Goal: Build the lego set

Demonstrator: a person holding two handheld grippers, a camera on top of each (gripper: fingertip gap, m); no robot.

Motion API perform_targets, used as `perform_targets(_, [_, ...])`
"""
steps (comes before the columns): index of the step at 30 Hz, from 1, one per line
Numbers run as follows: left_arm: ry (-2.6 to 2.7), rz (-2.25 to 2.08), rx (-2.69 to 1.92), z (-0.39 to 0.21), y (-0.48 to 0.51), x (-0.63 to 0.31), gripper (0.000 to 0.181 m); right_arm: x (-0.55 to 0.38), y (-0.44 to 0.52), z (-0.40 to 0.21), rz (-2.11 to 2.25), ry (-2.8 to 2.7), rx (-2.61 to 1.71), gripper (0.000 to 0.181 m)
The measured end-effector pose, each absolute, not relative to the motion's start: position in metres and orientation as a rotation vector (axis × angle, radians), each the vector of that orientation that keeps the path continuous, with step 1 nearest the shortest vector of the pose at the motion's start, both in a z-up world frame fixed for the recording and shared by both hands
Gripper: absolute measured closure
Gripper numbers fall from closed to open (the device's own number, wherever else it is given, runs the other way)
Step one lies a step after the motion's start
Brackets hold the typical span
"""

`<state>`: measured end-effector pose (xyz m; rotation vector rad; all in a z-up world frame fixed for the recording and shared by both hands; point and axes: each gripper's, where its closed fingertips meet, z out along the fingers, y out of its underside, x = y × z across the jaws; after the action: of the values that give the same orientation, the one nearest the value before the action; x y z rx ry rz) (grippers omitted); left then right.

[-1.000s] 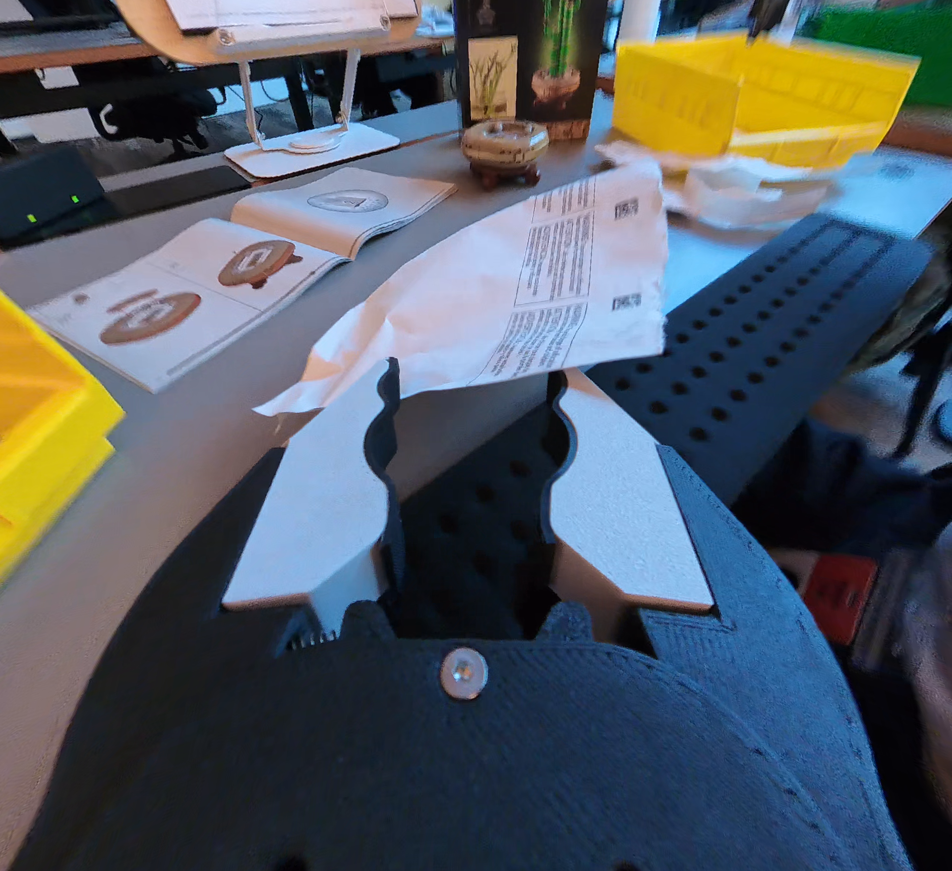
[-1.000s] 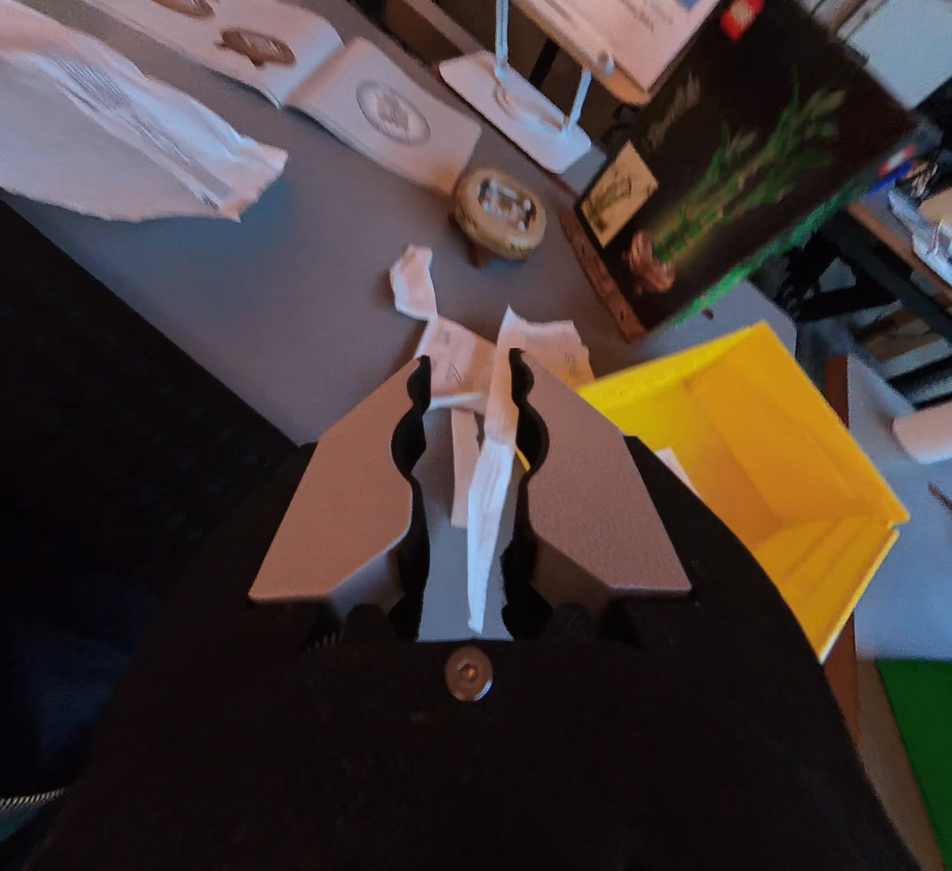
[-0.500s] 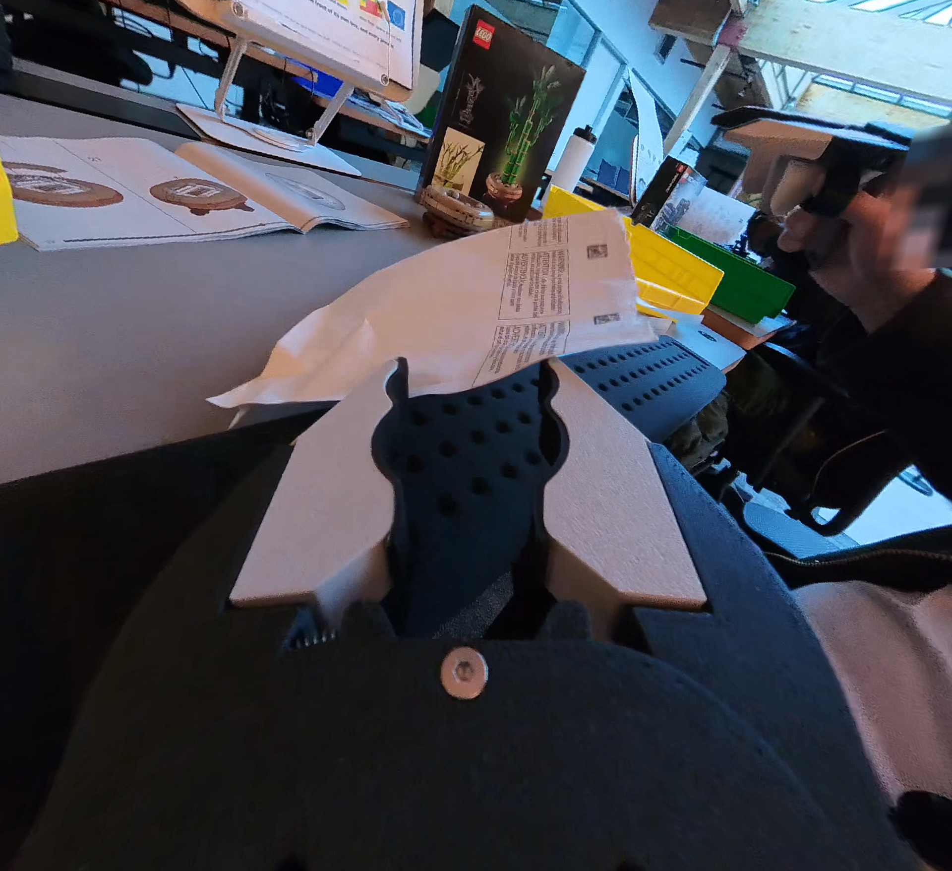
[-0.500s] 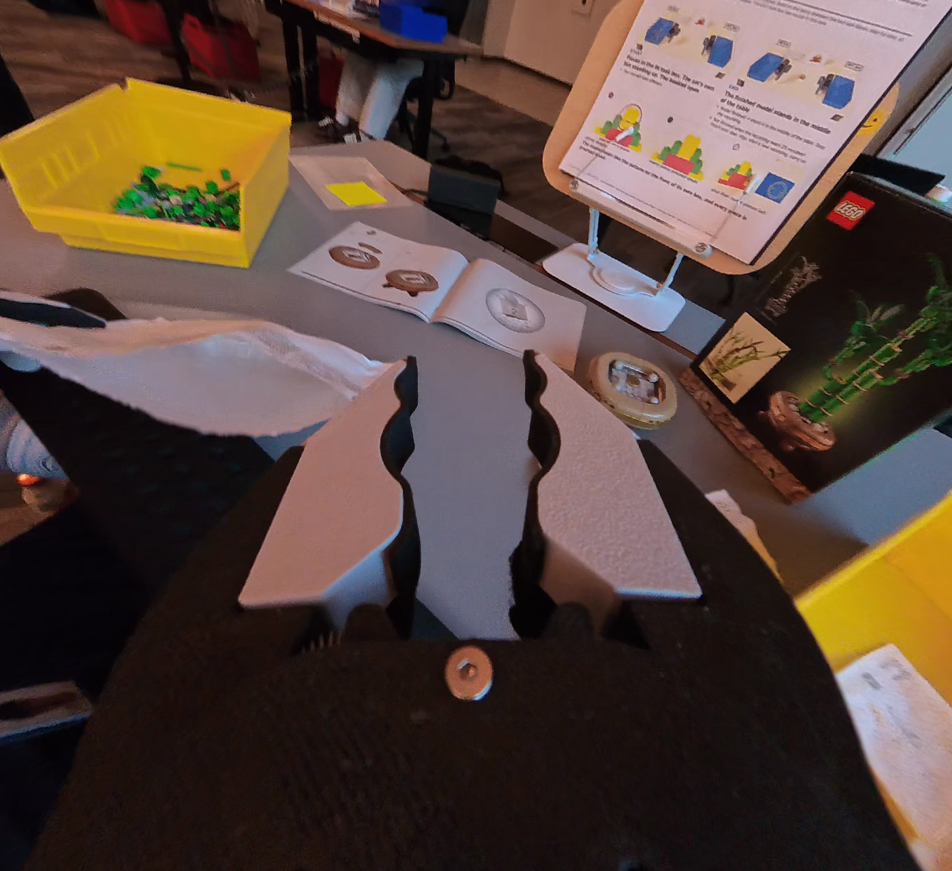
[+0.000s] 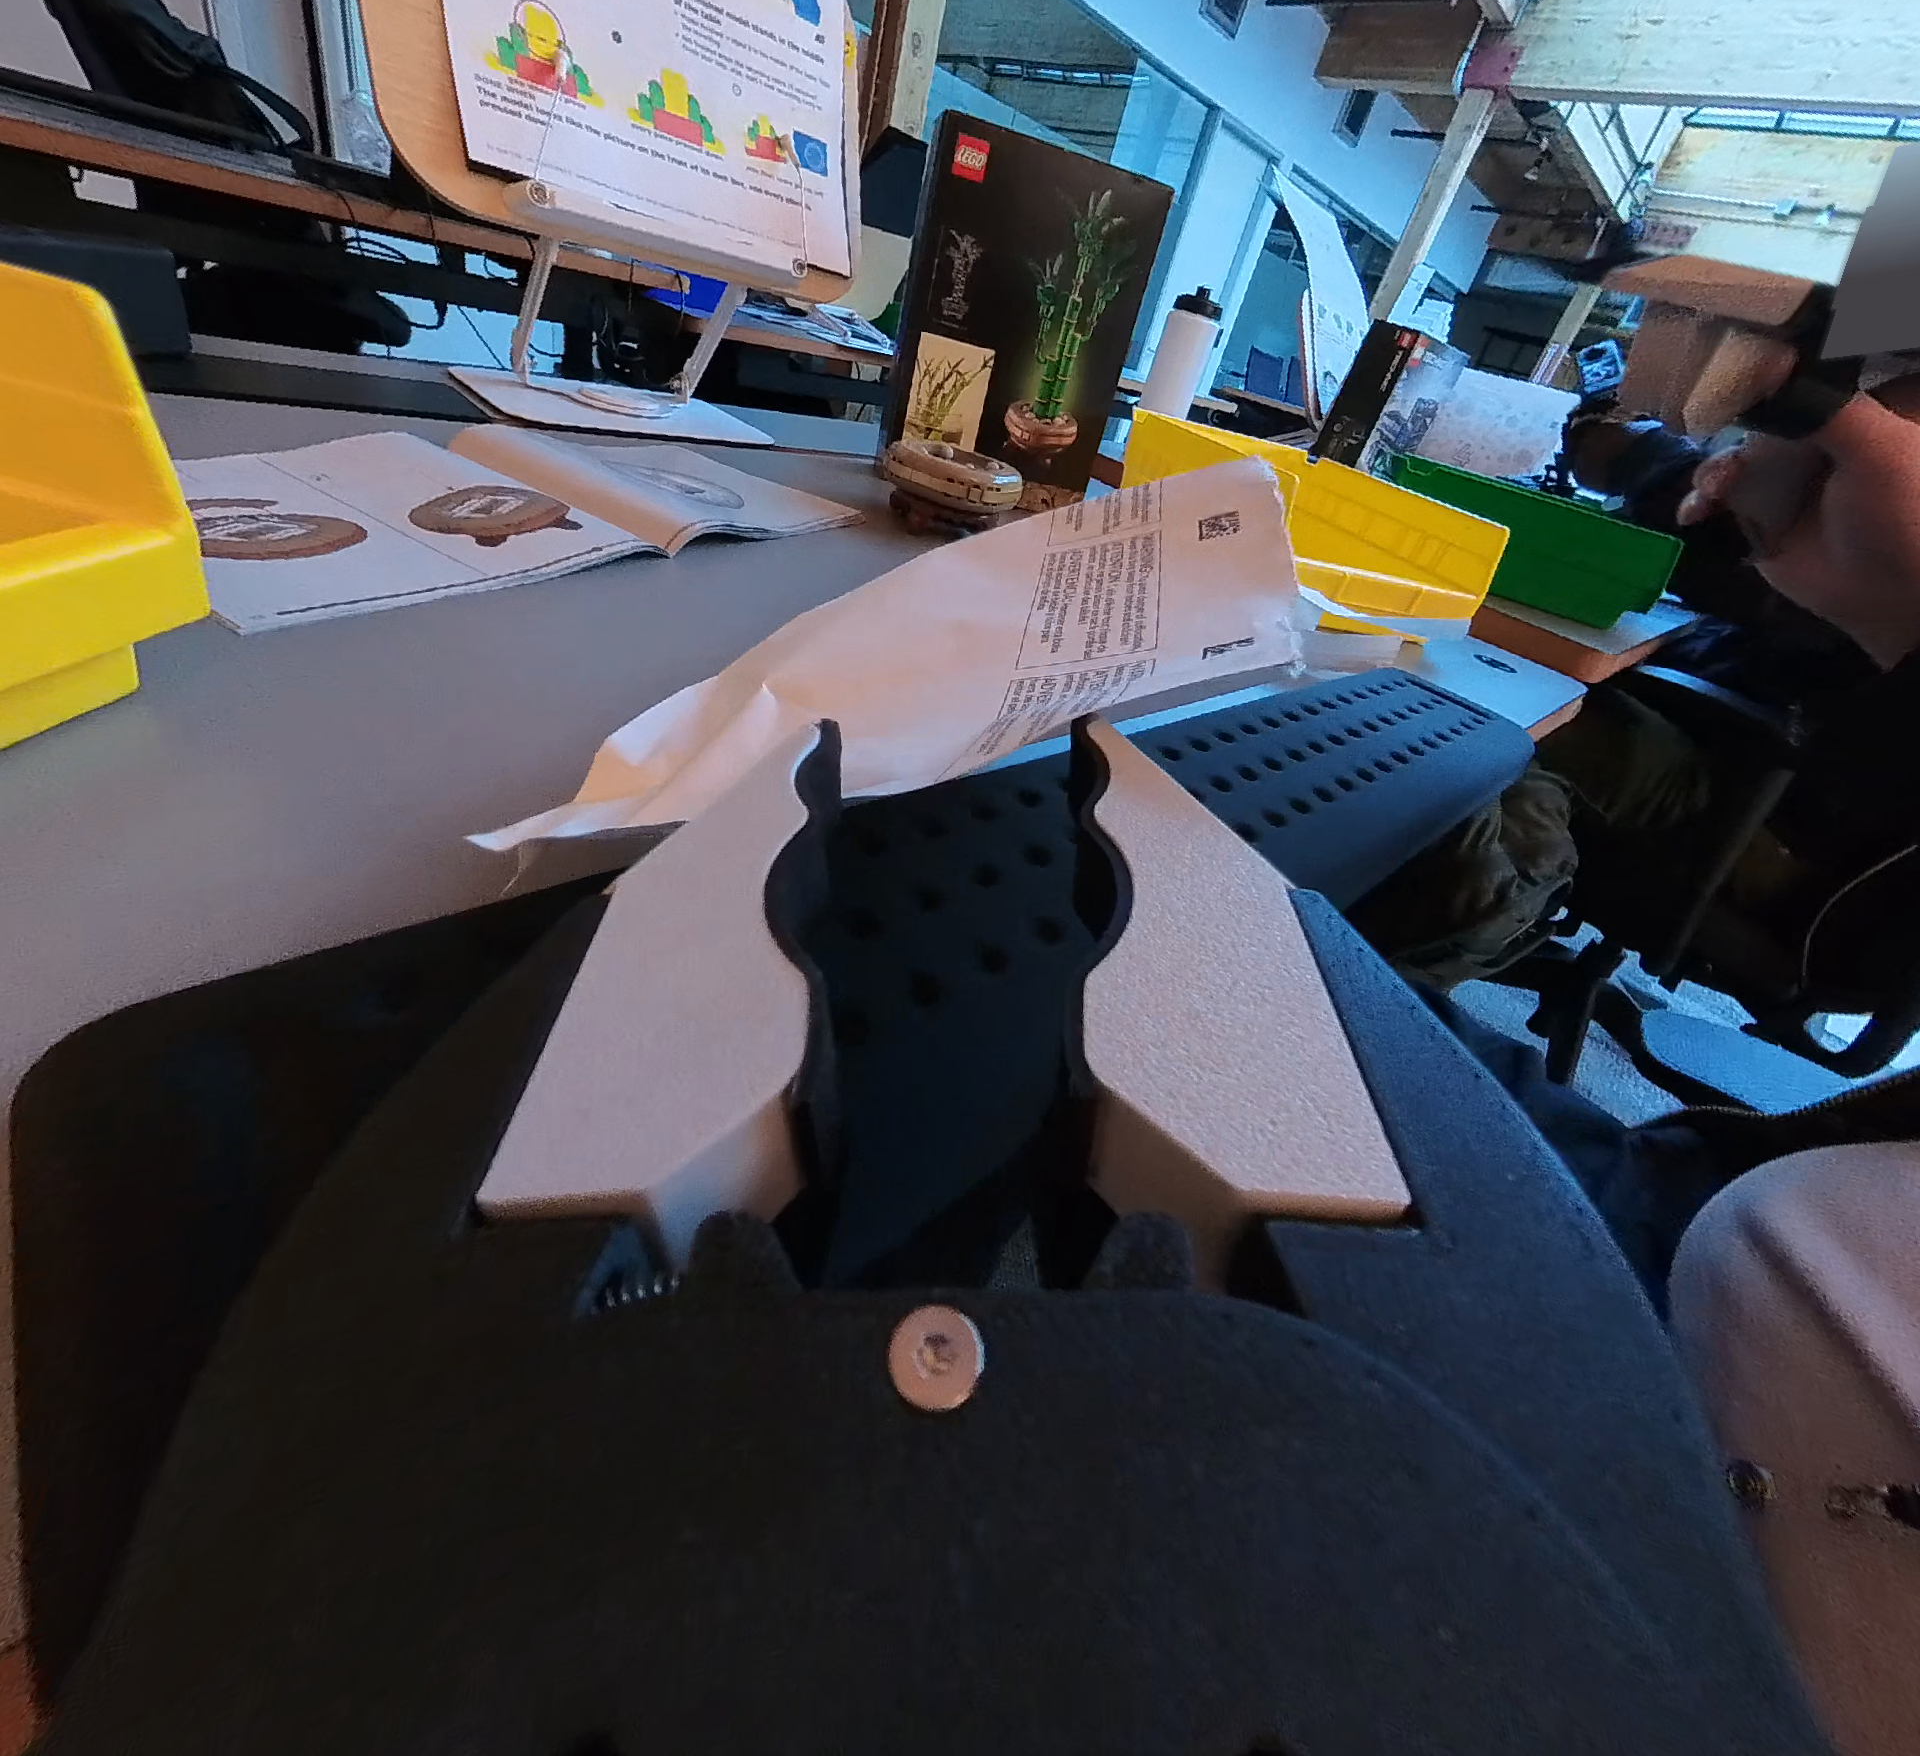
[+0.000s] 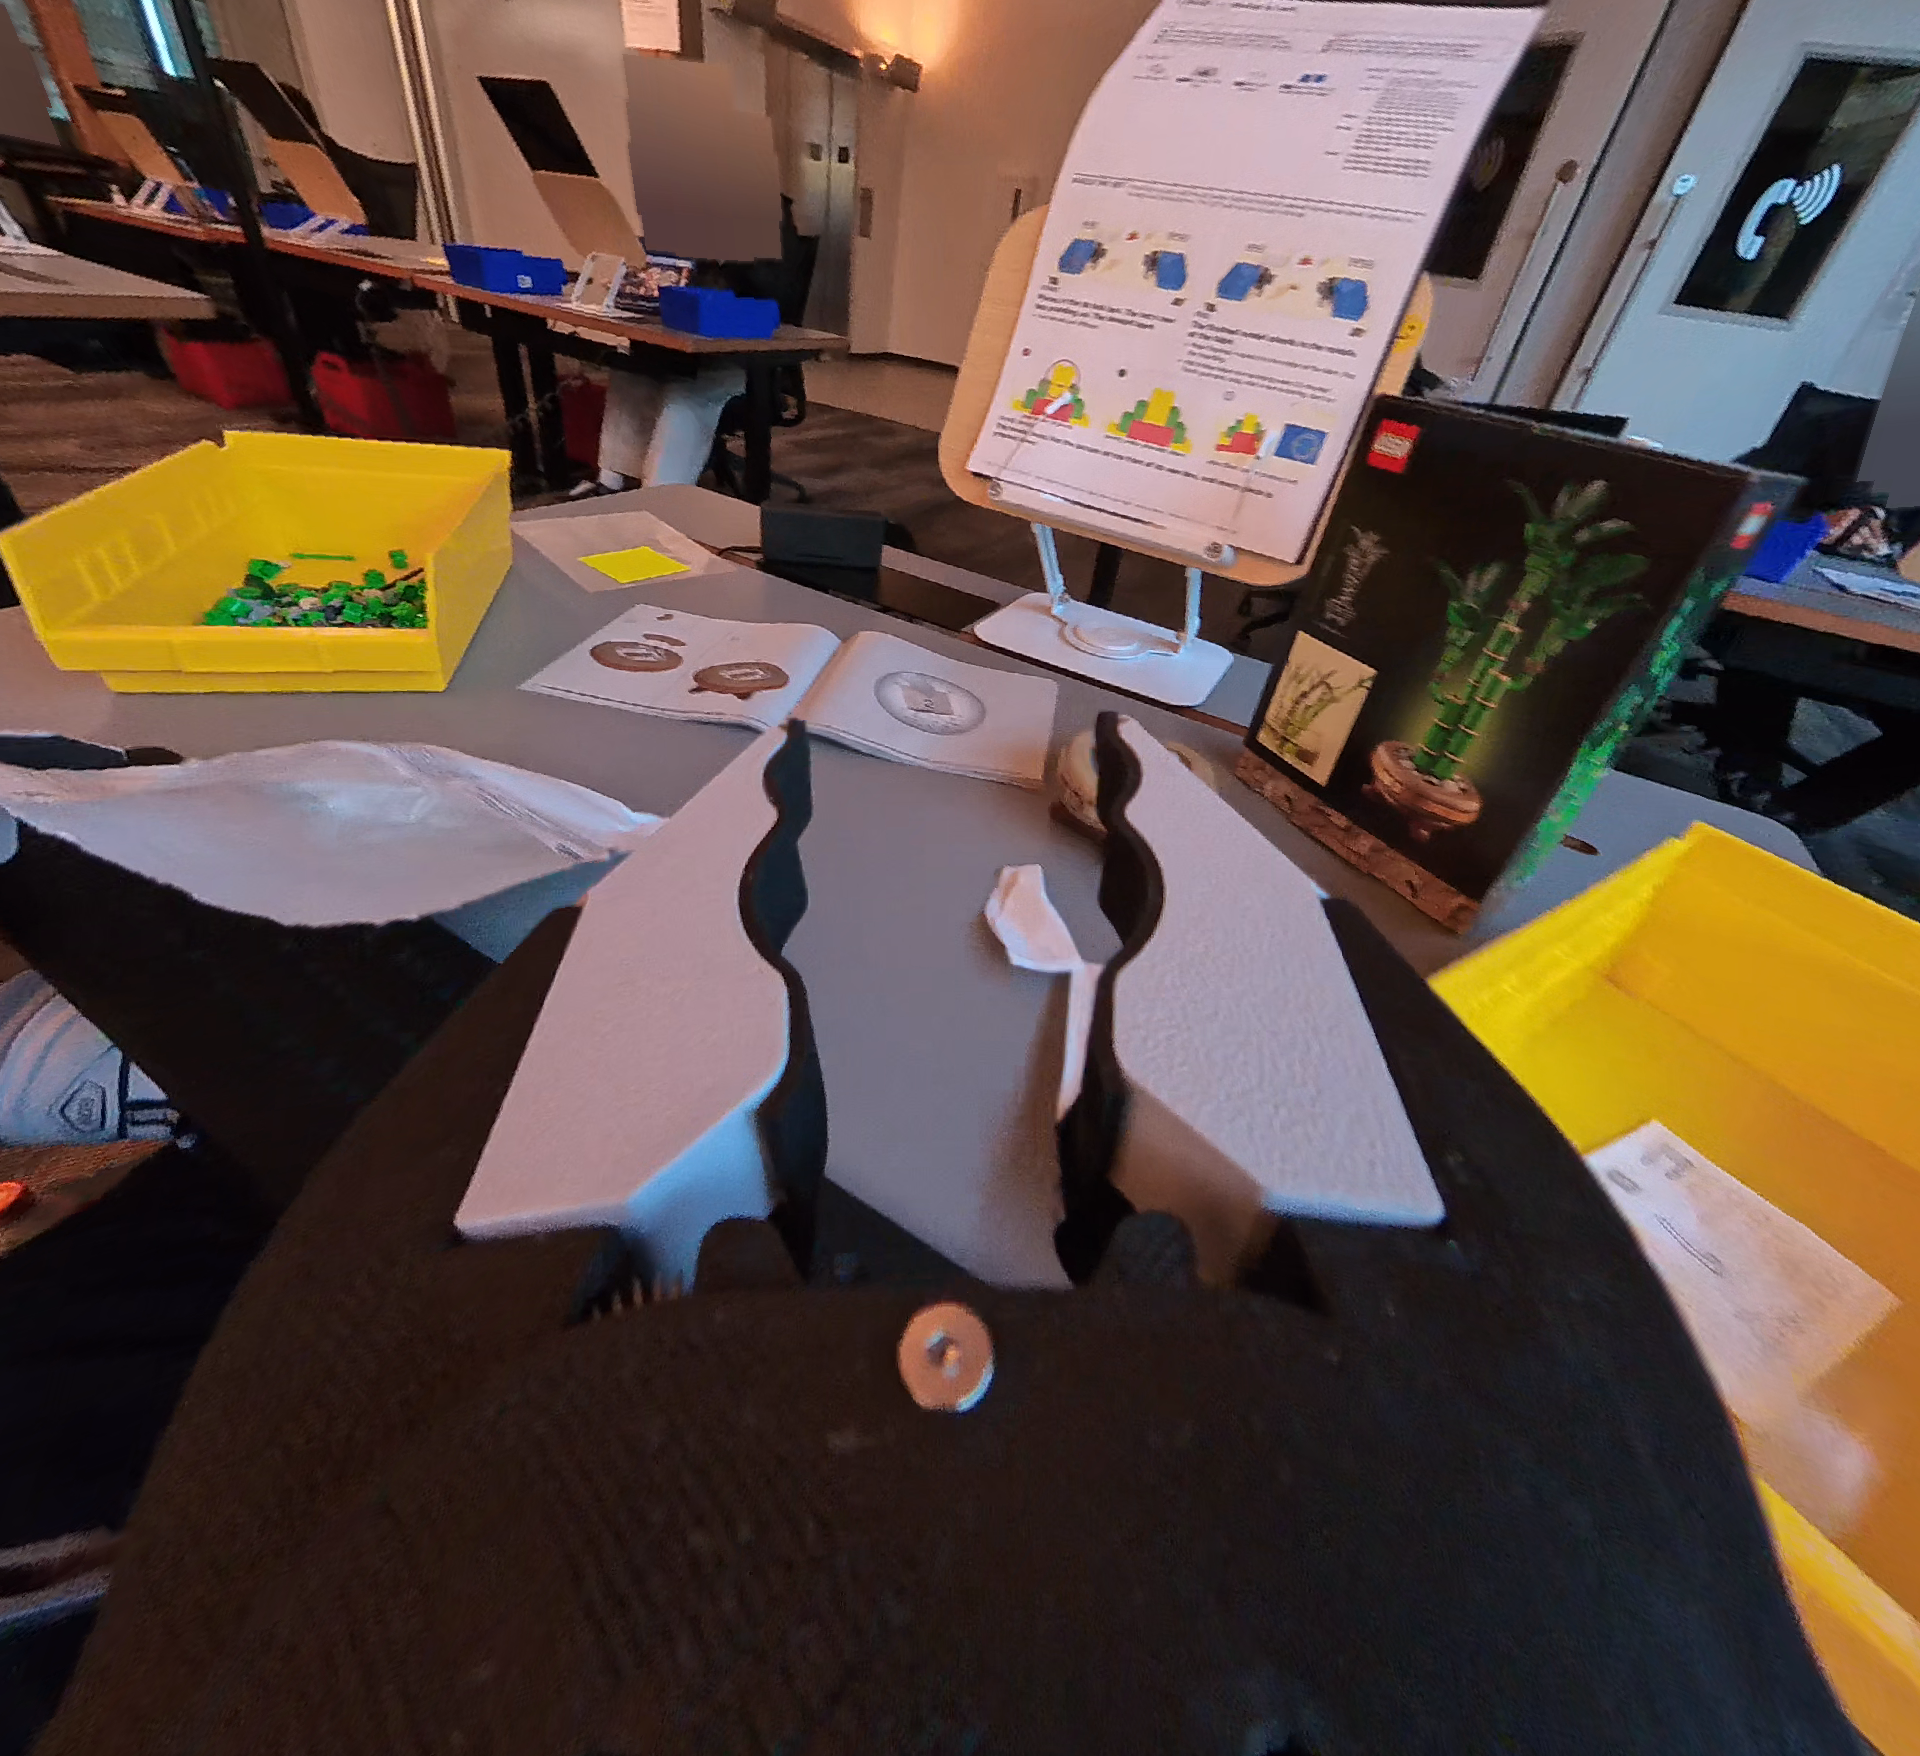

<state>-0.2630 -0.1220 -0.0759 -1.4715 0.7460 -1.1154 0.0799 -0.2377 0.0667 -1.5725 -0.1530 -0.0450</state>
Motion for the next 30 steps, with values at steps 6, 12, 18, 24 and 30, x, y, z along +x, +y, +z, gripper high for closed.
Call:
perform_targets(6, [0.754,-1.136,-1.447,-0.07,-0.12,-0.254,0.145,0.104,-0.259,0.044,-0.084,-0.149,-1.628,0.128])
perform_targets(12, [0.803,-1.081,-1.459,-0.065,-0.11,-0.248,0.149,0.143,-0.317,0.055,-0.283,-0.115,-1.617,0.13])
perform_targets(18, [0.92,-1.027,-1.59,-0.08,-0.107,-0.242,0.143,0.198,-0.435,0.072,-0.52,0.056,-1.566,0.134])
perform_targets(24, [1.192,-0.871,-1.747,-0.088,-0.116,-0.241,0.137,0.216,-0.556,0.058,-0.691,0.158,-1.563,0.136])
perform_targets(30, [1.26,-0.854,-1.854,-0.1,-0.112,-0.234,0.137,0.222,-0.664,0.02,-0.779,0.265,-1.567,0.137])
